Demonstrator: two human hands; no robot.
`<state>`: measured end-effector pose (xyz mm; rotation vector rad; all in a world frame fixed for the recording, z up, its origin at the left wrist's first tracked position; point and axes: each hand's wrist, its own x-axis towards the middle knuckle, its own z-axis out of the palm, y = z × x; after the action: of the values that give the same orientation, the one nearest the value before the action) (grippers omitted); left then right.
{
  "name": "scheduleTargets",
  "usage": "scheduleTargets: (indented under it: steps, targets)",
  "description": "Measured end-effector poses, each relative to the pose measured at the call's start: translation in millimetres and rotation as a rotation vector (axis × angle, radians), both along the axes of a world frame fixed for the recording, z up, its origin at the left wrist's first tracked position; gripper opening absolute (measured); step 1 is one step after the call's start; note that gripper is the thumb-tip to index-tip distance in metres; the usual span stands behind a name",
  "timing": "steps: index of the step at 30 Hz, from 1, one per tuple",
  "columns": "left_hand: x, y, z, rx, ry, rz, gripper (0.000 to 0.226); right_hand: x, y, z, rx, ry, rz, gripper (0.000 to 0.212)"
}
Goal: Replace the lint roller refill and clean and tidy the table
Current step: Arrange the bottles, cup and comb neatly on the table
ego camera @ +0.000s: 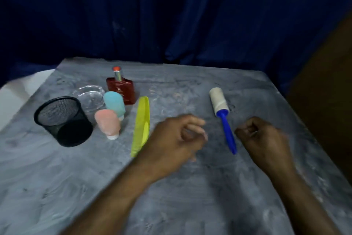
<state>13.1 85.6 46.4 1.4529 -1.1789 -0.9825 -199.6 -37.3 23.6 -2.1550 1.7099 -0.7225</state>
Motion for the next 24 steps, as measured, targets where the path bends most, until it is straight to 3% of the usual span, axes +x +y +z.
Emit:
scheduleTargets:
  steps: [4, 7, 11, 17, 24]
  targets:
    - [-36.8, -49.8, -41.9, 0.241, 0.065, -0.129, 0.042, 8.3, -12.7, -10.9, 0.147, -0.009, 0.012, 0.028]
    - [-46.6, -69.8, -58.3, 0.291, 0.091, -0.166, 0.032, 11.4, -24.9, -16.6, 0.253, -0.021, 0.038, 0.029]
    - [-49.7, -73.8, -58.2, 0.334, 0.118, -0.179, 0.034, 15.9, -30.9, -25.3, 0.431, -0.196, 0.060, 0.021]
    - [-39.1, -28.3, -55.0, 0.125, -0.183, -0.041, 0.049, 36.0, -2.5, -17.8, 0.632, -0.580, 0.164, 0.013]
    - [2.4, 46.0, -58.1, 0.018, -0.196, 0.169, 0.057, 97.5, 41.7, -17.9, 0.735, -0.670, 0.354, 0.015]
